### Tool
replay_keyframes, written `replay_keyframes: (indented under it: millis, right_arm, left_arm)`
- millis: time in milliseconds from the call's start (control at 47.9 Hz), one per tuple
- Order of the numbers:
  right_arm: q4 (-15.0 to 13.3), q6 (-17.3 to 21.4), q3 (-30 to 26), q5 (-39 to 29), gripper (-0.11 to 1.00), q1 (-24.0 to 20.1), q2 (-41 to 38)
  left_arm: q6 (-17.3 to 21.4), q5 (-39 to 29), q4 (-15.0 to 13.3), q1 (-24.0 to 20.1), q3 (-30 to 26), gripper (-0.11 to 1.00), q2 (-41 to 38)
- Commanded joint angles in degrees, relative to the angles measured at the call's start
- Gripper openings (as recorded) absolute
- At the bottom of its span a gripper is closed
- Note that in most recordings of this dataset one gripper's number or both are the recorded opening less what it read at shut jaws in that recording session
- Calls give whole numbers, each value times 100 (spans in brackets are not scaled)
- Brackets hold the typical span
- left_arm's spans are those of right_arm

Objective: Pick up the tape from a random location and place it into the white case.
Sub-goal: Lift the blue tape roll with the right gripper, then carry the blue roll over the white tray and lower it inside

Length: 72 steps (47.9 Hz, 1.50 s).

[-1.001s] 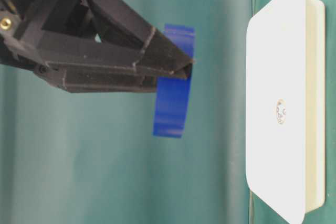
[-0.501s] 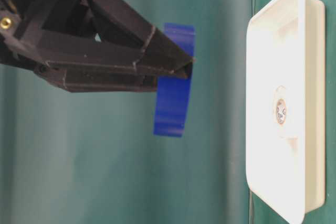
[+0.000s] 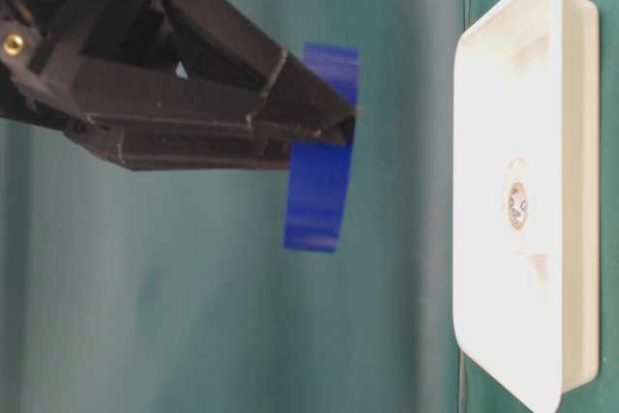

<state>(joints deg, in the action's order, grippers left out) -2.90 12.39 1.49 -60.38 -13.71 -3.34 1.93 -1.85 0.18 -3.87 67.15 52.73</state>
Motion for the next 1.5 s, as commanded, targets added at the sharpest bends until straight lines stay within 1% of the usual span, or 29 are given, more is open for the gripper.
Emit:
replay_keyframes:
  millis: [0, 209, 542, 772, 939, 1085, 1293, 1481]
  right_arm:
    - [-62, 18, -141, 18, 31, 176, 185]
    - [-229, -44, -132, 18, 31, 694, 193]
    - [-431, -141, -132, 132, 31, 1828, 185]
    - [-431, -404, -132, 334, 31, 2487, 158]
    - [-431, -483, -141, 492, 31, 2900, 53]
    - [-431, -483, -141, 562, 31, 3059, -35]
    - [-431, -483, -88, 448, 31, 3085, 18]
    - [-431, -466, 220, 439, 31, 3190, 220]
  left_arm:
    - [0, 26, -9, -18, -53, 91, -35]
    - [-9, -35, -9, -18, -62, 91, -35]
    - [0, -35, -9, -18, -62, 91, -35]
    - [0, -44, -9, -18, -62, 91, -35]
    - [0, -35, -9, -18, -62, 91, -35]
    - [-9, -35, -9, -18, -53, 91, -35]
    - [-9, -44, -9, -18, -53, 91, -35]
    - [-9, -35, -18, -18, -62, 91, -44]
